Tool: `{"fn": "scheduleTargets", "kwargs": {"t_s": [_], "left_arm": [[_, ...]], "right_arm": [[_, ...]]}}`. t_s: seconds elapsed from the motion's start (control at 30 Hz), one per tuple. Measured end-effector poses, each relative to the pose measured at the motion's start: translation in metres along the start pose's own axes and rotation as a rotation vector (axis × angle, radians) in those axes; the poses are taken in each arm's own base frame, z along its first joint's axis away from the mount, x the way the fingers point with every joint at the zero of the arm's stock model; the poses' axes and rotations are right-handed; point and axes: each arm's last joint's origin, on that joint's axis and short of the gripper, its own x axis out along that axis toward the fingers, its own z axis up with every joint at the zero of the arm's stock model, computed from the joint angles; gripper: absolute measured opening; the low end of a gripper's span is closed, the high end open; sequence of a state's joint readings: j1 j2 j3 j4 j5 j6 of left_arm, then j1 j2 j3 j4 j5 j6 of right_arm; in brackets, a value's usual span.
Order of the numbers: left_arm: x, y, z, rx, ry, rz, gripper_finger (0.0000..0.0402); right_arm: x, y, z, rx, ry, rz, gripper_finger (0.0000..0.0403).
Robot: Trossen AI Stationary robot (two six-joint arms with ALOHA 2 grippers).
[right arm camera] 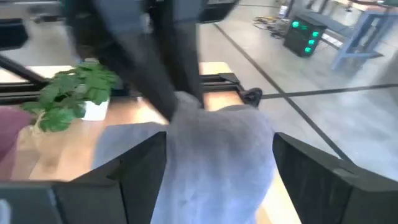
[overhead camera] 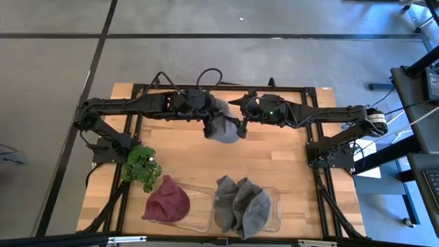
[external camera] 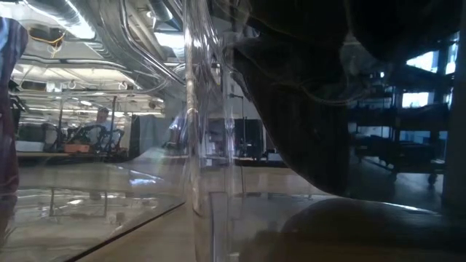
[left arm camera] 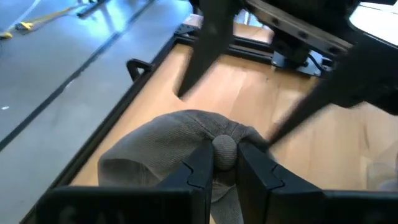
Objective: Pick & Place hat
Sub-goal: Put the gray cap into the right transparent bin
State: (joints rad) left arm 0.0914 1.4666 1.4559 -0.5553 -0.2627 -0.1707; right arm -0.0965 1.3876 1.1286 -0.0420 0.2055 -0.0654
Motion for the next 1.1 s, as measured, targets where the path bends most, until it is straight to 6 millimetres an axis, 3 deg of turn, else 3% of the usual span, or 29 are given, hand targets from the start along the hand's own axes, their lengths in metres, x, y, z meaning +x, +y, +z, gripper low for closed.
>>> {"fn": "scheduleTargets", "kwargs": {"t_s": [0.13, 0.3, 0.47, 0.7, 1.1], "left_arm": [[0.0, -0.0006, 0.0, 0.0, 0.003, -0.02, 0.0039], [0.0, -0.0007, 0.0004, -0.001, -0.001, -0.023, 0.004], [-0.0003, -0.0006, 0.0005, 0.023, -0.003, -0.021, 0.0044], [-0.0003, -0.0006, 0.0006, 0.033, -0.004, -0.019, 0.0064], [-0.0005, 0.0012, 0.0005, 0.098, -0.007, 0.039, 0.0104]], "right_arm": [[0.0004, 0.0002, -0.0004, 0.019, 0.003, 0.008, 0.0282], [0.0067, 0.0037, -0.0057, 0.025, 0.025, 0.067, 0.024], [0.0065, 0.0042, -0.0052, 0.039, 0.021, 0.083, 0.0164], [0.0065, 0.0045, -0.0052, 0.122, 0.024, 0.087, 0.0024], [0.0065, 0.0039, -0.0054, 0.161, 0.027, 0.067, 0.001]]}}
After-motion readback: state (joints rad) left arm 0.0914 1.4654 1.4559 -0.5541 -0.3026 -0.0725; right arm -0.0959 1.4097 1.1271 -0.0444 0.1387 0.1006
